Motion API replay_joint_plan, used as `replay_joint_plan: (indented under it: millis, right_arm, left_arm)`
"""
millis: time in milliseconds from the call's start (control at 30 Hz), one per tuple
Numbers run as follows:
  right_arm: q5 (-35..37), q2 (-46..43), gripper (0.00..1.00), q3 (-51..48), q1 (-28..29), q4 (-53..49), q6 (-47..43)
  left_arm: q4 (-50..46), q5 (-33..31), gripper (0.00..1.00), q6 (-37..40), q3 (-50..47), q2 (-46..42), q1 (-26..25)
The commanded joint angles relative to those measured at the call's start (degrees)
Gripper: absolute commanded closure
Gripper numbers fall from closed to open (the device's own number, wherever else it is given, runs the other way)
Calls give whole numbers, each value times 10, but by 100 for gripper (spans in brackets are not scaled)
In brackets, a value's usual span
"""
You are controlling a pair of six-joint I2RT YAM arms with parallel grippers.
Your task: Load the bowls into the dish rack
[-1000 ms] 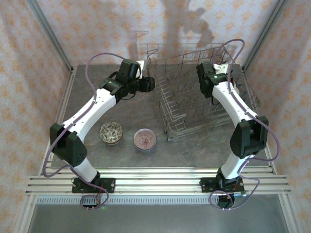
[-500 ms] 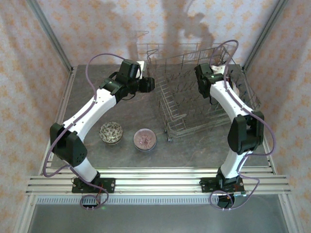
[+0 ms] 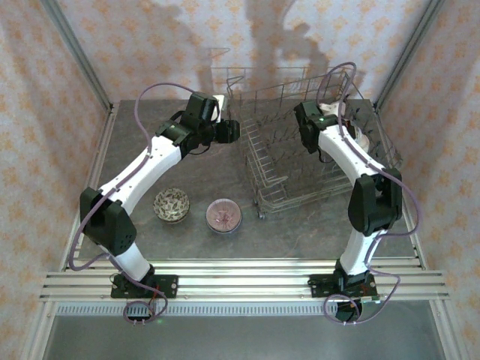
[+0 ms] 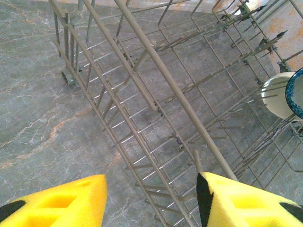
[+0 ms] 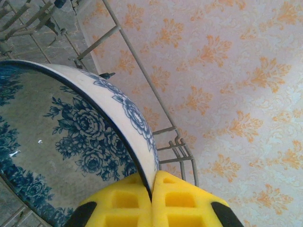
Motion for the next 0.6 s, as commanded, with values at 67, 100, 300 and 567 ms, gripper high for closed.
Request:
replay_joint_plan:
  millis: [67,100,300,567]
  right_arm:
    - [58,11,100,4,9,-12,14]
    - [58,12,100,4,11,-14,15]
    - [73,27,100,3,15,-23,17]
    - [96,28,100,-2,19,-35,22]
  left_arm:
    - [0,0,46,3,13,2,6]
    - [0,0,46,3,12,1,6]
    - [5,-4,46,2,-3,-8,9]
    - [15,-8,46,-4,-18,-17,13]
